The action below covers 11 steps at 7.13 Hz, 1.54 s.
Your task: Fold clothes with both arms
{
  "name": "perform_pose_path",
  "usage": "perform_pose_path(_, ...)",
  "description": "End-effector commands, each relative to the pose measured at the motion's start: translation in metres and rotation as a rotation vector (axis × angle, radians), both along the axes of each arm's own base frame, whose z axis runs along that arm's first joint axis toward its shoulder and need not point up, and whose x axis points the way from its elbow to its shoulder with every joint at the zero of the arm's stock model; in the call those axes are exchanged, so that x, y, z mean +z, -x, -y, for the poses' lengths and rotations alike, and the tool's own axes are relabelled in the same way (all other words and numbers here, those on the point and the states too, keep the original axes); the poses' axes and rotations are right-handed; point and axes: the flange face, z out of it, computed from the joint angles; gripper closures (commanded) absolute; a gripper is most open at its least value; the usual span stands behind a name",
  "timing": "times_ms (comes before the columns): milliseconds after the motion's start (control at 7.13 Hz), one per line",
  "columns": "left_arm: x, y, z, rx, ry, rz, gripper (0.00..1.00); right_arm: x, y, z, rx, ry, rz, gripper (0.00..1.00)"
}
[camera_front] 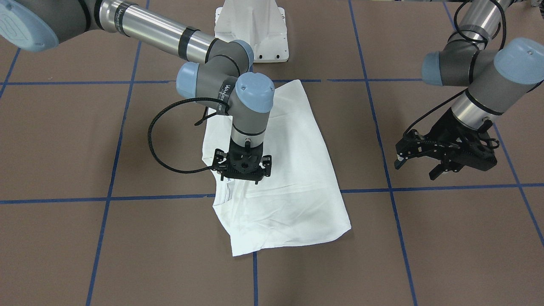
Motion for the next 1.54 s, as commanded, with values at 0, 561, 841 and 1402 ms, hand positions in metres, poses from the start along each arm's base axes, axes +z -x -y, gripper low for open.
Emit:
perform_pose_path(0, 0.0, 0.0, 0.0, 0.0, 0.0, 0.0, 0.0, -0.01, 0.011, -0.021, -0.02, 0.028, -0.089, 0.0)
perform_pose_path(561, 0.001, -0.001, 0.0, 0.0, 0.0, 0.001, 0.0, 0.02, -0.002, -0.025, -0.097, 0.058, -0.313, 0.0)
perform_pose_path(841, 0.001, -0.001, 0.0, 0.0, 0.001, 0.002, 0.0, 0.071, -0.04, -0.038, -0.231, 0.027, -0.512, 0.0)
perform_pose_path(1402, -0.002, -0.001, -0.001, 0.001, -0.001, -0.002, 0.0, 0.072, -0.138, -0.065, -0.274, -0.091, -0.385, 0.0)
